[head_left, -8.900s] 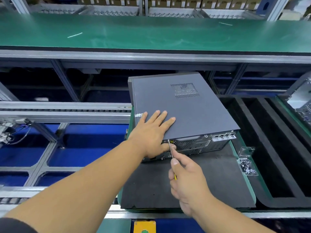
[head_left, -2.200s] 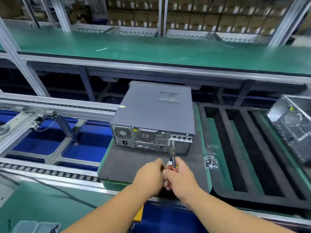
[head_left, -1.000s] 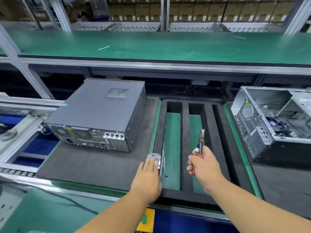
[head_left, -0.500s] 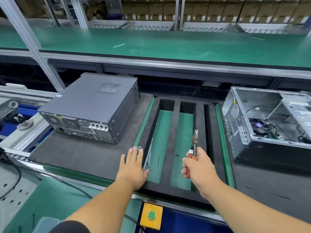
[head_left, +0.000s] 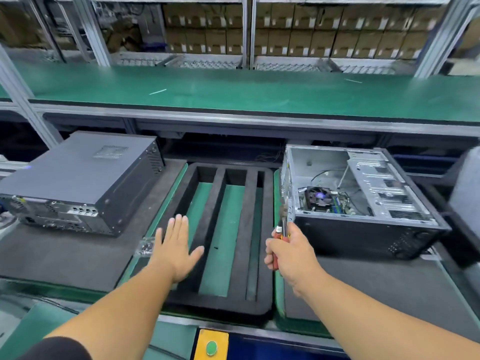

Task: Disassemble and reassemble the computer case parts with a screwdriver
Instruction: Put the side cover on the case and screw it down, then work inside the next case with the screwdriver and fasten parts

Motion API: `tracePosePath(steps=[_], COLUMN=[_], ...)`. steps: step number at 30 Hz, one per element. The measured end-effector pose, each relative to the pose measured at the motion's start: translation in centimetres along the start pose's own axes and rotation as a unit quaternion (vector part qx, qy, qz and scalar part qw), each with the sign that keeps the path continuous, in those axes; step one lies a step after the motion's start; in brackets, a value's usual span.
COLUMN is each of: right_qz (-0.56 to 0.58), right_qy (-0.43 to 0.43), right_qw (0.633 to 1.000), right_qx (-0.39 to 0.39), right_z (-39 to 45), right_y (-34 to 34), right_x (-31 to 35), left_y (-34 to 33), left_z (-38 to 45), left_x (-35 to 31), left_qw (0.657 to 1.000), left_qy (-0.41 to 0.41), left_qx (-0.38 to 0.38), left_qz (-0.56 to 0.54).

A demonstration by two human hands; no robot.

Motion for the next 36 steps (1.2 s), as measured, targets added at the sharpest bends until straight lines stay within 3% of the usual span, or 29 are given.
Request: tracePosePath(steps=[4,7,11,15,21,26,29,32,36], right_qz=[0.009,0.029,0.016,-0.017,-0.028,0.036,0.027,0.017,0.011], right_qy=[0.007,0.015,0.038,0.049,0.030,0.011,0.010,0.004,-0.007], right_qw=[1.000,0.999,0.998,0.995,0.995,0.998,0.999,1.000,0.999], right_qx=[-0.010,-0.015,-0.046,-0.081,-0.095,-0.040,-0.019,0.002,0.031], right_z=[0.2,0.3,0.3,0.8,2.5,4.9,6.3,7.2,8.0], right_y=[1.4,3.0,6.4,11.1,17.2,20.0,20.6,20.5,19.7], right_x=[1.2,2.4,3.9,4.6,4.4,3.0,2.1,1.2,-0.2], left_y=[4.2,7.6,9.6,9.2,7.8,5.9,3.3,1.2,1.1], left_z=[1.1,0.8,-0.4,-0.8,0.2,2.2,2.8,2.4,1.9], left_x=[-11.2,-19.5,-28.3,-33.5,-37.8,-37.0,-35.8,-34.4,-33.6], left_qw=[0.980,0.924,0.861,0.847,0.855,0.955,0.986,0.996,0.992], left_qy=[-0.088,-0.124,-0.174,-0.188,-0.189,-0.099,-0.054,-0.061,-0.077], left_qx=[-0.086,-0.128,-0.102,-0.075,-0.069,-0.110,-0.047,-0.018,-0.020], left_qz=[-0.158,-0.338,-0.467,-0.492,-0.477,-0.258,-0.148,-0.070,-0.095])
Point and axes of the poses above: each hand's wrist, its own z-axis towards the middle knuckle, its own y-axis out of the back of the hand, x = y × z, the point moved 5 cm from there along z, towards the middle knuckle, and after that the axes turned 11 degrees about -z, right-handed, at the moved point
